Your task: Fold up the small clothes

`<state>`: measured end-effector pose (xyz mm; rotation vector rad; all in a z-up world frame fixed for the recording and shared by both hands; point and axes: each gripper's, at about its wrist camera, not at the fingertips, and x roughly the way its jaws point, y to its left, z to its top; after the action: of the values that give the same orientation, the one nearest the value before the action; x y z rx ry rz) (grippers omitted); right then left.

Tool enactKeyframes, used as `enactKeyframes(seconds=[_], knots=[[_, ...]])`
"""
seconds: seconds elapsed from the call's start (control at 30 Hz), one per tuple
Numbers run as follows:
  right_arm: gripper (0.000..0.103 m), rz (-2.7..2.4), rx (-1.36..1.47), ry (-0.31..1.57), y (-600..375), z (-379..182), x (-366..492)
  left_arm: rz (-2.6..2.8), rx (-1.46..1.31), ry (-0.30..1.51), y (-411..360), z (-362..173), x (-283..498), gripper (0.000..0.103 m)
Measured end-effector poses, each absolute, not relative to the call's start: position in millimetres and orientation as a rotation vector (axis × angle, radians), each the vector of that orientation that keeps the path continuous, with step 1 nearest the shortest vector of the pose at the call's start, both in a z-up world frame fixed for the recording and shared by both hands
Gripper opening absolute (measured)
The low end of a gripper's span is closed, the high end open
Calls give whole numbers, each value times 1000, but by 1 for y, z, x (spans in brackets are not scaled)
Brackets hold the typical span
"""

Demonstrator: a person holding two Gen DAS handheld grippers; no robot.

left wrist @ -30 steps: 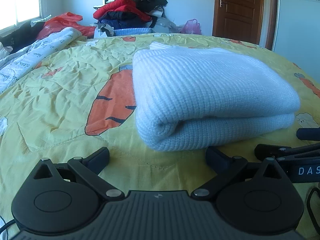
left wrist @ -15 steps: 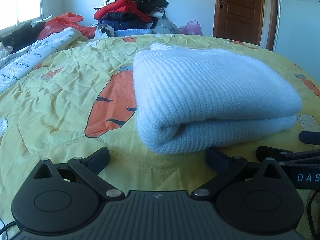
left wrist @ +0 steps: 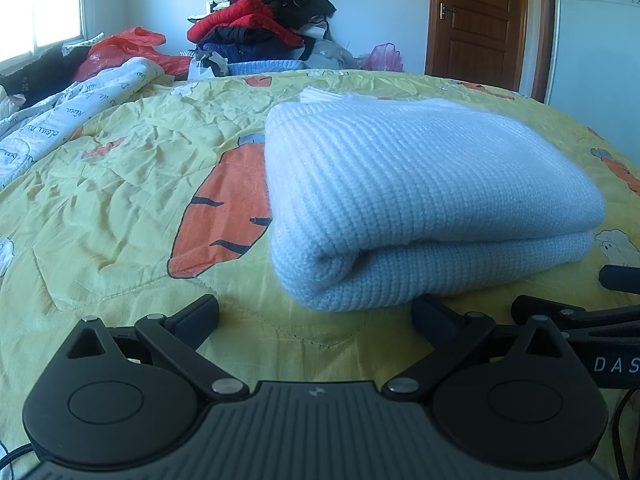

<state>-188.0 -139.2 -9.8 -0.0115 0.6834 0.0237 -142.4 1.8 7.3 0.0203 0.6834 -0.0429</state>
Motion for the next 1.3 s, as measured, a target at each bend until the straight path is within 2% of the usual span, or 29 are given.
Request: enactKeyframes(seconds=[0.83,1.13,1.3], knots=[[103,30,-16,701,-138,-8,-185,-70,23,684,2,8,-141,103],[103,49,-30,770,-136,-3,-181,-93,28,687,3,8,-139,103],[103,58,-30,730,-137,-7,-187,-93,28,687,3,8,-139,103]])
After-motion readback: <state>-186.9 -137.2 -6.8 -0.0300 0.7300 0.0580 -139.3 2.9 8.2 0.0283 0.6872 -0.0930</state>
